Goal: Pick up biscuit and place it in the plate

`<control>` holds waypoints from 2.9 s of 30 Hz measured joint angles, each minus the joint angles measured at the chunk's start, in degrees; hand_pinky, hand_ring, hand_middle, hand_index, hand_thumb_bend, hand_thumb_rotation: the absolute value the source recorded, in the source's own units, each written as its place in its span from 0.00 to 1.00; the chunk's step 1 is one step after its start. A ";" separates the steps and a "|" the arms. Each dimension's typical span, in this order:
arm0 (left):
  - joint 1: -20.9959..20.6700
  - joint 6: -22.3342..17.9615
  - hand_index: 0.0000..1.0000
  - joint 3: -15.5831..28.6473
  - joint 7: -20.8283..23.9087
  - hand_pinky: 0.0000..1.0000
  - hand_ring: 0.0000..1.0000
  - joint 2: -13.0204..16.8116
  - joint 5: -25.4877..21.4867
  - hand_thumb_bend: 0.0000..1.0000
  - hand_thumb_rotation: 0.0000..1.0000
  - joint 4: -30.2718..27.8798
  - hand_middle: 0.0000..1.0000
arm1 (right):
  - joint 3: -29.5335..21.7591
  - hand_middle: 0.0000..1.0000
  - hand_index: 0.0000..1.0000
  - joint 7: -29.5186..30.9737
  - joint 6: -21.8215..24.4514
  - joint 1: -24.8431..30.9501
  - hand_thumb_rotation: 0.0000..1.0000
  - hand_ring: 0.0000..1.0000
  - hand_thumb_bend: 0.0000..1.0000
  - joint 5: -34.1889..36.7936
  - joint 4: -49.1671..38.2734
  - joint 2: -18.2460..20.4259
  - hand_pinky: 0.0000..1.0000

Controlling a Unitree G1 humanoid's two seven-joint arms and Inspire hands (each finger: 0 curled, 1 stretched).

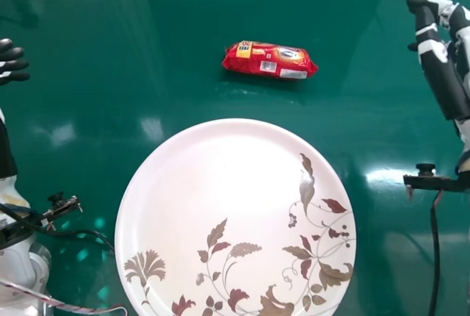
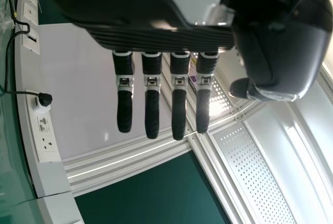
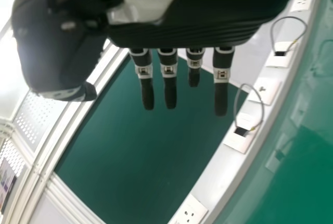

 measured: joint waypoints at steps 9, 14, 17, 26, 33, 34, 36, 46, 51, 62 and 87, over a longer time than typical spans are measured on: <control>-0.02 -0.21 0.69 -0.02 -1.11 0.55 0.62 0.35 -0.36 0.33 0.66 -0.17 0.65 | 5.54 0.85 0.83 8.72 2.63 -13.71 0.40 0.77 0.74 -5.64 2.43 -11.08 0.55; 0.30 0.63 0.69 0.00 -1.12 0.55 0.62 0.24 -0.32 0.35 0.67 -1.07 0.65 | 10.78 0.84 0.81 12.07 -0.25 -21.38 0.43 0.76 0.84 -7.23 8.12 -14.09 0.57; 0.48 0.98 0.68 0.00 -1.30 0.55 0.62 0.24 -0.31 0.37 0.69 -1.68 0.65 | 13.31 0.85 0.82 13.69 -3.45 -25.00 0.49 0.78 0.90 -7.22 12.95 -14.66 0.61; 0.36 -0.27 0.69 -0.01 -1.92 0.55 0.64 0.89 -0.38 0.40 0.69 -0.40 0.66 | 18.97 0.91 0.88 20.02 -9.60 -33.24 0.59 0.85 1.00 -8.98 24.71 -17.13 0.68; -0.35 -1.63 0.69 0.00 -1.99 0.56 0.64 1.78 -0.44 0.46 0.70 0.78 0.66 | 22.04 0.93 0.91 23.14 -14.07 -37.95 0.63 0.87 1.00 -9.49 31.80 -17.95 0.72; -0.38 -1.63 0.69 0.00 -1.99 0.56 0.64 1.82 -0.44 0.45 0.70 0.87 0.66 | 22.43 0.93 0.92 23.38 -14.52 -38.39 0.63 0.88 1.00 -9.58 32.67 -17.96 0.73; -0.54 -1.71 0.69 0.00 -1.98 0.55 0.64 1.95 -0.40 0.44 0.70 1.10 0.66 | 23.13 0.95 0.92 24.47 -15.20 -39.17 0.60 0.90 1.00 -9.62 34.41 -17.98 0.74; -0.78 -1.84 0.70 0.06 -1.84 0.57 0.64 2.21 -0.38 0.41 0.69 1.44 0.66 | 25.57 0.96 0.93 27.78 -20.39 -42.57 0.61 0.90 1.00 -10.83 42.36 -18.48 0.75; -0.51 -1.55 0.69 0.20 -1.78 0.56 0.63 2.08 -0.35 0.40 0.68 1.01 0.66 | 27.46 0.97 0.94 30.10 -22.43 -44.26 0.64 0.92 1.00 -12.63 45.01 -19.04 0.80; 0.53 -0.72 0.70 0.44 -1.66 0.58 0.64 1.75 -0.34 0.42 0.69 0.11 0.67 | 29.14 1.00 0.96 32.44 -25.02 -45.94 0.73 0.97 1.00 -15.59 47.28 -19.88 0.90; 1.25 -0.91 0.70 0.64 -1.40 0.58 0.65 0.42 0.63 0.44 0.68 -1.01 0.67 | 36.03 1.00 0.98 34.26 -27.69 -54.14 0.67 0.99 1.00 -23.78 56.93 -18.56 0.91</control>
